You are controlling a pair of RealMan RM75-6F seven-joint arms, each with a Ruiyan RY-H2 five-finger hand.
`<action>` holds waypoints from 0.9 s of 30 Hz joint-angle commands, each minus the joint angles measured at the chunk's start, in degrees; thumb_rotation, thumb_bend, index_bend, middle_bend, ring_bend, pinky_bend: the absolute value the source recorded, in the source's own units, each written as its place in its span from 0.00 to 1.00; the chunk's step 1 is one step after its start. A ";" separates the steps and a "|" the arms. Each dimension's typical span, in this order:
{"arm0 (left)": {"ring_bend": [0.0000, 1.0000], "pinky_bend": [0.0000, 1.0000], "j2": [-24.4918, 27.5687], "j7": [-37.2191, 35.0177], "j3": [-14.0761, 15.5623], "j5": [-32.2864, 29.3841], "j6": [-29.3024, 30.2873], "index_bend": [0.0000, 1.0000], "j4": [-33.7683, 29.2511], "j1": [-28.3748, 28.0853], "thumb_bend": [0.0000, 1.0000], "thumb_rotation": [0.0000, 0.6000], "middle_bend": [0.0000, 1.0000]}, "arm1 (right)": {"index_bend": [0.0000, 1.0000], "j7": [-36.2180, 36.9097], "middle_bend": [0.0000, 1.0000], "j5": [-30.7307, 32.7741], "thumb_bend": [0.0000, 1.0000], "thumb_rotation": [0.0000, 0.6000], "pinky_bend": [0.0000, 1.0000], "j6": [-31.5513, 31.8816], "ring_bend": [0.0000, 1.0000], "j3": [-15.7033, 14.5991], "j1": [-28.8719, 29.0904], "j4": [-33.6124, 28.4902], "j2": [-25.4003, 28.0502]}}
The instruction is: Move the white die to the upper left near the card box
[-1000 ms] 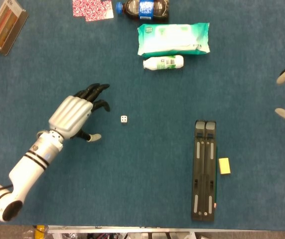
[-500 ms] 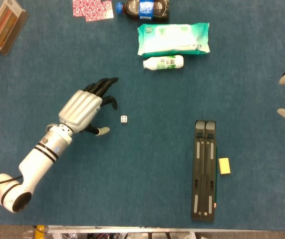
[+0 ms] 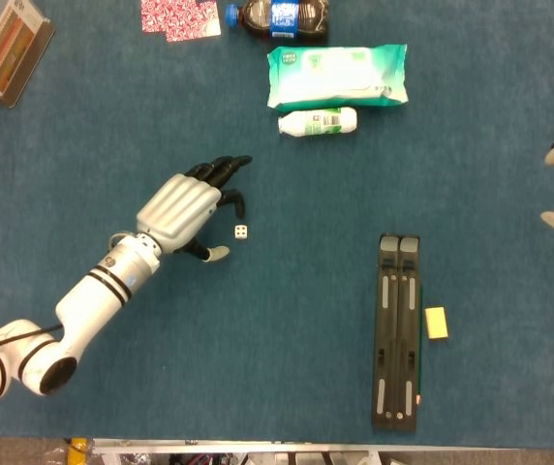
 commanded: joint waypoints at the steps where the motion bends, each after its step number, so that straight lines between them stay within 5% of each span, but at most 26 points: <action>1: 0.00 0.14 -0.56 0.15 -0.10 -0.28 -0.48 0.42 0.54 -0.60 0.18 1.00 0.00 | 0.43 0.09 0.37 0.00 0.00 1.00 0.48 -0.02 0.29 -0.03 0.01 0.04 0.02; 27: 0.00 0.14 -3.41 0.24 -0.09 -3.92 -4.20 0.46 4.49 -3.89 0.22 1.00 0.00 | 0.43 1.32 0.37 0.04 0.00 1.00 0.48 0.51 0.29 -0.34 -0.47 0.68 0.23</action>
